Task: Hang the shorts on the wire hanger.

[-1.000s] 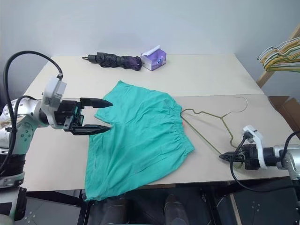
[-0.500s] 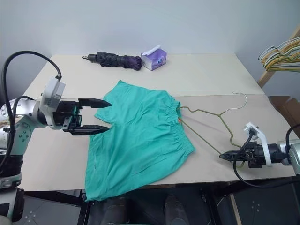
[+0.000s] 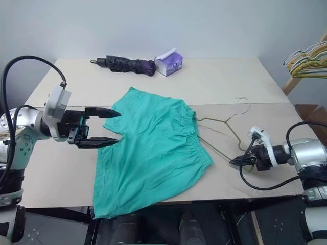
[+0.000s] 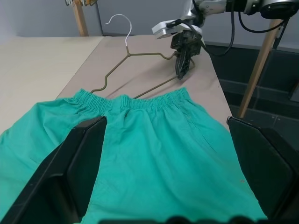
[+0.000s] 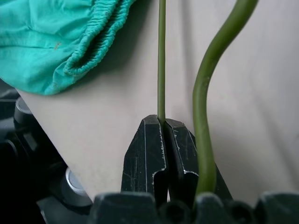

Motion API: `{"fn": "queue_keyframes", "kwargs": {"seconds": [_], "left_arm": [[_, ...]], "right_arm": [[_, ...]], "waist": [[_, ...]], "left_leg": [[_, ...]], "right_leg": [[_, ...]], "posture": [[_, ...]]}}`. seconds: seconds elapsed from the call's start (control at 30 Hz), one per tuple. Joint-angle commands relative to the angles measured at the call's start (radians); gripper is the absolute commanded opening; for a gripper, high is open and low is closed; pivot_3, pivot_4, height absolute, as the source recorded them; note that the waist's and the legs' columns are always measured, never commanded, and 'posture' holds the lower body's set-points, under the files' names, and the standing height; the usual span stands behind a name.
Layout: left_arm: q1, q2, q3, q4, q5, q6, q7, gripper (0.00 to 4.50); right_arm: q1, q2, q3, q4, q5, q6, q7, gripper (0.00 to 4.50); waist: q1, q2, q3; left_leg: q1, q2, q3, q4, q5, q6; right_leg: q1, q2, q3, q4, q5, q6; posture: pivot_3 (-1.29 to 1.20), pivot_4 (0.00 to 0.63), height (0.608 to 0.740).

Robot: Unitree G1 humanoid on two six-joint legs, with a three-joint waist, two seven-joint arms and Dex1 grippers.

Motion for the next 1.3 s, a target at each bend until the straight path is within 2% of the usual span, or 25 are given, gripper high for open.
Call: {"fn": "queue_keyframes", "kwargs": {"seconds": [0.03,0.13,0.4,0.67,0.8,0.93,1.07,1.3], "left_arm": [[0.005,0.019,0.027,-0.033,-0.004,-0.014,0.012,4.46],[0.012,0.018,0.032,-0.042,-0.009,-0.014,0.022,4.46],[0.013,0.015,0.033,-0.053,-0.014,-0.017,0.037,4.46],[0.015,0.018,0.035,-0.055,-0.013,-0.020,0.040,4.46],[0.009,0.018,0.029,-0.043,-0.003,-0.029,0.037,4.46],[-0.008,0.015,0.015,-0.012,0.022,-0.057,0.036,4.46],[-0.063,-0.004,-0.013,0.056,0.085,-0.123,0.046,4.46],[-0.241,-0.066,-0.064,0.270,0.237,-0.302,0.093,4.46]], "right_arm": [[-0.055,-0.008,0.015,0.040,-0.032,-0.060,0.086,0.00],[-0.104,0.012,0.034,0.097,-0.055,-0.092,0.094,0.00],[-0.237,0.152,0.032,0.313,-0.133,-0.152,0.030,0.00],[-0.280,0.185,-0.019,0.382,-0.161,-0.215,-0.022,0.00],[-0.255,0.159,-0.092,0.263,-0.138,-0.283,-0.060,0.00],[-0.155,0.115,-0.147,-0.039,-0.169,-0.394,-0.173,0.00],[-0.057,0.074,-0.162,-0.314,-0.220,-0.473,-0.276,0.00],[0.026,0.061,-0.138,-0.637,-0.322,-0.560,-0.406,0.00]], "waist": [[0.002,0.000,0.000],[0.004,0.000,0.000],[0.008,0.000,0.000],[0.023,0.000,0.000],[0.023,0.000,0.000],[0.022,0.000,0.000],[0.022,0.000,0.000],[0.018,0.000,0.000]], "left_leg": [[0.000,0.000,0.000,0.000,0.000,0.000],[-0.001,0.000,0.000,0.000,0.000,0.000],[-0.001,0.000,0.000,0.000,0.000,0.000],[-0.002,0.000,0.000,0.000,-0.001,0.001],[-0.002,0.000,0.000,0.000,-0.001,0.001],[-0.004,0.000,0.000,0.000,-0.001,0.000],[-0.007,0.000,0.000,-0.001,-0.001,0.000],[-0.010,0.000,0.001,-0.001,0.000,0.000]], "right_leg": [[0.000,0.000,0.000,0.000,0.000,0.000],[-0.001,0.000,0.000,0.000,0.000,0.000],[-0.001,0.000,0.000,0.000,0.000,0.000],[-0.002,0.000,-0.001,0.000,0.000,0.000],[-0.002,0.000,-0.001,0.000,0.000,0.000],[-0.005,0.000,0.000,0.001,0.000,0.000],[-0.009,0.000,0.000,0.002,0.000,0.000],[-0.013,0.000,0.000,0.003,0.001,0.000]], "posture": [[0.10,0.122,0.740],[0.10,0.120,0.740],[0.11,0.116,0.740],[0.11,0.109,0.740],[0.09,0.108,0.740],[0.07,0.105,0.740],[0.04,0.098,0.740],[0.02,0.079,0.740]]}}
